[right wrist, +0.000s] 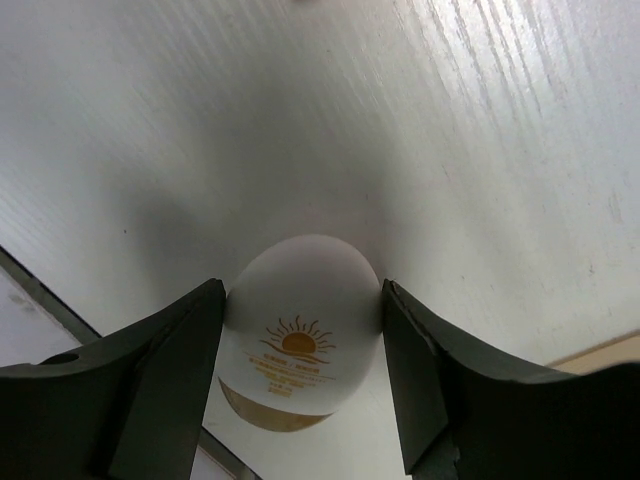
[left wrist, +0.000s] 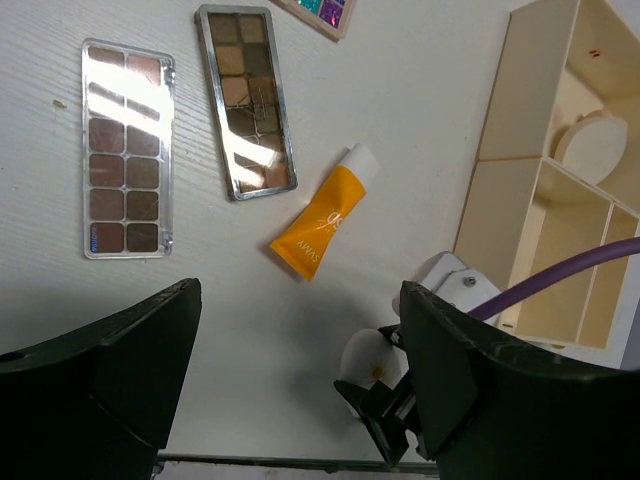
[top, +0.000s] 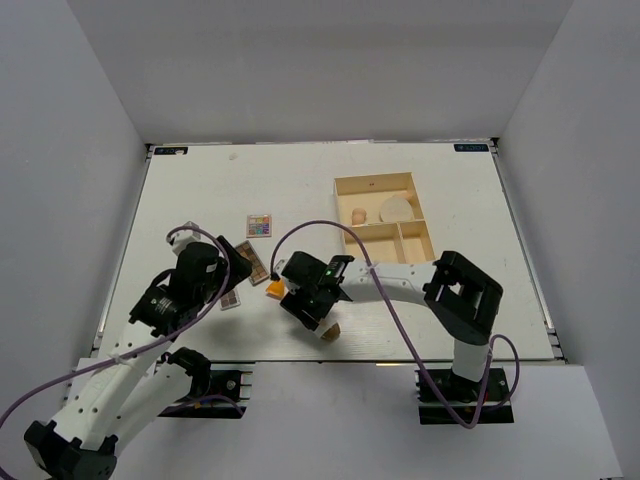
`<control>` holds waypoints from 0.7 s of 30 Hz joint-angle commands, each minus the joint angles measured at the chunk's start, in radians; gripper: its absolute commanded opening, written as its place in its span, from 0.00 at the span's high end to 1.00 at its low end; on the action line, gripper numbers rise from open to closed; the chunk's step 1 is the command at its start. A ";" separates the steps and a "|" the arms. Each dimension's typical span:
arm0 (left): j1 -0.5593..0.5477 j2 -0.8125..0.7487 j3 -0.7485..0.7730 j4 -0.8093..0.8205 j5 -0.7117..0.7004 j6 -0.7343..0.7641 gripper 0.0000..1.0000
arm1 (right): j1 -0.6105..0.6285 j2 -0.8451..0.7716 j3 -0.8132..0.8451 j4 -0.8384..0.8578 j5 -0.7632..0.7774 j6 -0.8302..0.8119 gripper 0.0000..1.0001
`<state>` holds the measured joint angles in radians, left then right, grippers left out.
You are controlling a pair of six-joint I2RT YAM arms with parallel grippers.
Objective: Organize the makeup
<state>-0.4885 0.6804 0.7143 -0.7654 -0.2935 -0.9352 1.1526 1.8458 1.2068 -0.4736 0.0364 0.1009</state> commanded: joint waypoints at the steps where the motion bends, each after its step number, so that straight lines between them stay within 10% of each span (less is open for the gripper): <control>1: -0.005 0.016 -0.016 0.054 0.048 0.025 0.11 | -0.022 -0.080 0.063 -0.042 -0.026 -0.062 0.78; 21: -0.005 0.102 -0.024 0.118 0.139 0.062 0.12 | -0.221 -0.169 0.229 -0.063 -0.008 -0.182 0.82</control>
<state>-0.4911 0.7803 0.6945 -0.6685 -0.1711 -0.8875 0.9741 1.7378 1.3846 -0.5301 -0.0216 -0.0490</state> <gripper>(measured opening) 0.881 0.647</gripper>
